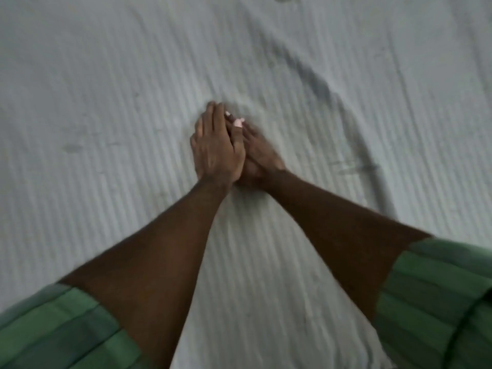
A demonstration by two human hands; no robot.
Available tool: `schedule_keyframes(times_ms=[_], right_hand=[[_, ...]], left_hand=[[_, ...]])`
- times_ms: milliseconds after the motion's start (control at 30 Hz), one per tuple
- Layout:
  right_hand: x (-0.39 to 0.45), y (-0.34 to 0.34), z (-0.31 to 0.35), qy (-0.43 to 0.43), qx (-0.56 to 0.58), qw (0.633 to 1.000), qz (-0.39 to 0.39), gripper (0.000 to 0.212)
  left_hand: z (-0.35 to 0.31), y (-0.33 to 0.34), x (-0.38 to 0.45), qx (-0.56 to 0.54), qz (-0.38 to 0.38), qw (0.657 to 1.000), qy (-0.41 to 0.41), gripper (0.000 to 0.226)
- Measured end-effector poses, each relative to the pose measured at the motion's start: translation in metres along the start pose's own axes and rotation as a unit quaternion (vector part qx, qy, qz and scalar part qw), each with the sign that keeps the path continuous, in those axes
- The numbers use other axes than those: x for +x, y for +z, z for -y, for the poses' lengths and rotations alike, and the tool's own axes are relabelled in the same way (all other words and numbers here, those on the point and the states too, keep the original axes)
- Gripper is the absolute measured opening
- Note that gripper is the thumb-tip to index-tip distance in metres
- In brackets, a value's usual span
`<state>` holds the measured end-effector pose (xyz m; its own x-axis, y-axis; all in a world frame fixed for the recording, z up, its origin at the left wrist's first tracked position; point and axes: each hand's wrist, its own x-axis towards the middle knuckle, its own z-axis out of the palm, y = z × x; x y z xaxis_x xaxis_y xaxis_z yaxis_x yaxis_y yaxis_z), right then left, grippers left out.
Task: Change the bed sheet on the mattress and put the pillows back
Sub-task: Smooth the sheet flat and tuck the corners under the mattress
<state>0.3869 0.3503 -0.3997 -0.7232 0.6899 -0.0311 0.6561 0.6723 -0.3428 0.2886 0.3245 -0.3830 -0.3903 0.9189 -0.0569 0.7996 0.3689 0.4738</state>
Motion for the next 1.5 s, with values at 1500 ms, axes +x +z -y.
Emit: schedule_keyframes(times_ms=[1500], right_hand=[[0.178,-0.103,-0.157,0.218,0.019,0.969,-0.113,0.06]], left_hand=[[-0.071,-0.007,0.223,0.004,0.008,0.984,0.18,0.057]])
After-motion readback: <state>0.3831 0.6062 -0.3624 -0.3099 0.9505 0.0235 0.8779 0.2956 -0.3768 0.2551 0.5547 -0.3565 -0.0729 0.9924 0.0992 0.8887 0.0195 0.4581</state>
